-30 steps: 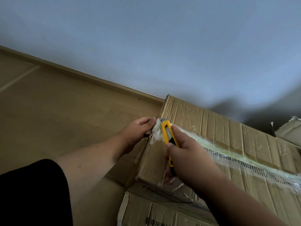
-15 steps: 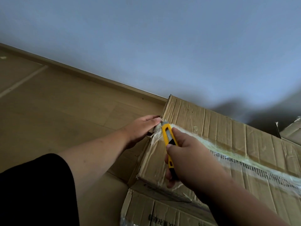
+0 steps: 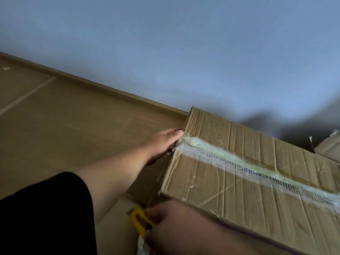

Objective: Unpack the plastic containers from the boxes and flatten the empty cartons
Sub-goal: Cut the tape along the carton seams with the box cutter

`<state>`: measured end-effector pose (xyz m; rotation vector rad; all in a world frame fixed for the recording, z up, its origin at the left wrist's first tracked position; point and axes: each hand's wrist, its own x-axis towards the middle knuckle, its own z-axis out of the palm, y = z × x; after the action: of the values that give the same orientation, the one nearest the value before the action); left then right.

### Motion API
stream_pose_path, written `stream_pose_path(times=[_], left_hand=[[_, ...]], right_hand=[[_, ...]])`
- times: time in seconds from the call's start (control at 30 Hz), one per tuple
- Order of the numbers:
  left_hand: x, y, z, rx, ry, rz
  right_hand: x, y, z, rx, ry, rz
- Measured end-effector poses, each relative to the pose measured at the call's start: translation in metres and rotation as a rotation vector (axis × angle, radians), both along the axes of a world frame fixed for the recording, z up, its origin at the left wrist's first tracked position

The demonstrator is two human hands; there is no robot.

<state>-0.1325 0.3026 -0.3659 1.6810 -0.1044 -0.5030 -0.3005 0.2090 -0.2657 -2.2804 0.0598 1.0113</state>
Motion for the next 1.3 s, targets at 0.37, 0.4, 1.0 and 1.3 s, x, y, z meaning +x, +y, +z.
stream_pose_path(times=[0.37,0.4,1.0,1.3], left_hand=[[0.034,0.024,0.010,-0.039,0.022,-0.077],[0.036,0.025,0.009,-0.065,0.047,-0.051],[0.021,0.013,0.019,-0.183,0.195,-0.082],[0.022,0.014,0.015,-0.195,0.194,-0.097]], right_hand=[[-0.015,-0.035,0.049,-0.044,-0.083,0.063],[-0.014,-0.037,0.054,-0.028,-0.069,0.056],[0.040,-0.037,0.050,-0.011,-0.274,-0.337],[0.054,-0.032,0.044,0.006,-0.221,-0.370]])
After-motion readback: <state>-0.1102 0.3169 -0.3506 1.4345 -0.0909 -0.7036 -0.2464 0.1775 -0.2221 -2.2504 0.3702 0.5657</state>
